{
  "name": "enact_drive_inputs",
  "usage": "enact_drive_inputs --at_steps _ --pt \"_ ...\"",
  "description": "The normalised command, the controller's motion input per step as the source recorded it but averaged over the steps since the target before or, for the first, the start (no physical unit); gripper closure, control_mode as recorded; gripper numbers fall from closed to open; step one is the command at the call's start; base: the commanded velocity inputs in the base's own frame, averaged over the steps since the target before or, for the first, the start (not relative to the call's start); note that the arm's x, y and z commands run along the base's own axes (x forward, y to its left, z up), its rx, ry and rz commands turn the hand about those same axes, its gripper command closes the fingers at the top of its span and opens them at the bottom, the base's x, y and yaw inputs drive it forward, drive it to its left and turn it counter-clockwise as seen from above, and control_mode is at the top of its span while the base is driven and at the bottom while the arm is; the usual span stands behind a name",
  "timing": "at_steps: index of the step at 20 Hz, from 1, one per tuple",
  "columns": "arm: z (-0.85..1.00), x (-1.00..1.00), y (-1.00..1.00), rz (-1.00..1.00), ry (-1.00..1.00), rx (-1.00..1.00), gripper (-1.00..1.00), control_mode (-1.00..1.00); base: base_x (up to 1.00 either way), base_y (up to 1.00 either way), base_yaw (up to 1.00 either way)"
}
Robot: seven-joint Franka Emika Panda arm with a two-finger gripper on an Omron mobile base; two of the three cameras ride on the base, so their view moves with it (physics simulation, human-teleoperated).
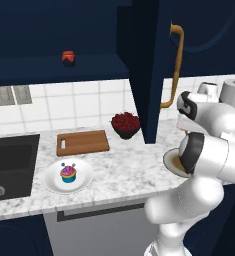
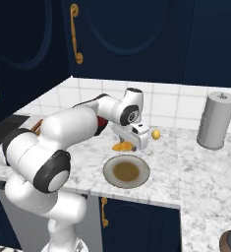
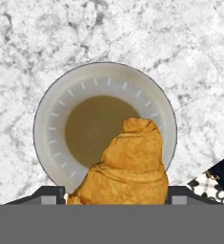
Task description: From the different types of pastries on the counter, select a croissant and place it on the cutting board. Then retrieve a jar of jam from the cabinet and place it alongside the croissant on the cutting board.
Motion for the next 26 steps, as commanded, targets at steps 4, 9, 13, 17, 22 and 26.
enact_drive_inputs --at_steps 4,9,13,17,22,26 --pt "-0.18 -0.07 0.00 0.00 0.00 0.00 1.00 -1.00 0.00 0.00 0.00" --pt "0.00 0.00 0.00 0.00 0.00 0.00 1.00 -1.00 0.00 0.00 0.00" --pt "0.00 0.00 0.00 0.00 0.00 0.00 1.00 -1.00 0.00 0.00 0.00" --pt "-0.03 0.00 0.00 0.00 0.00 0.00 1.00 -1.00 0.00 0.00 0.00" --pt "-0.03 0.00 0.00 0.00 0.00 0.00 1.00 -1.00 0.00 0.00 0.00" --pt "-0.14 0.00 0.00 0.00 0.00 0.00 1.00 -1.00 0.00 0.00 0.00"
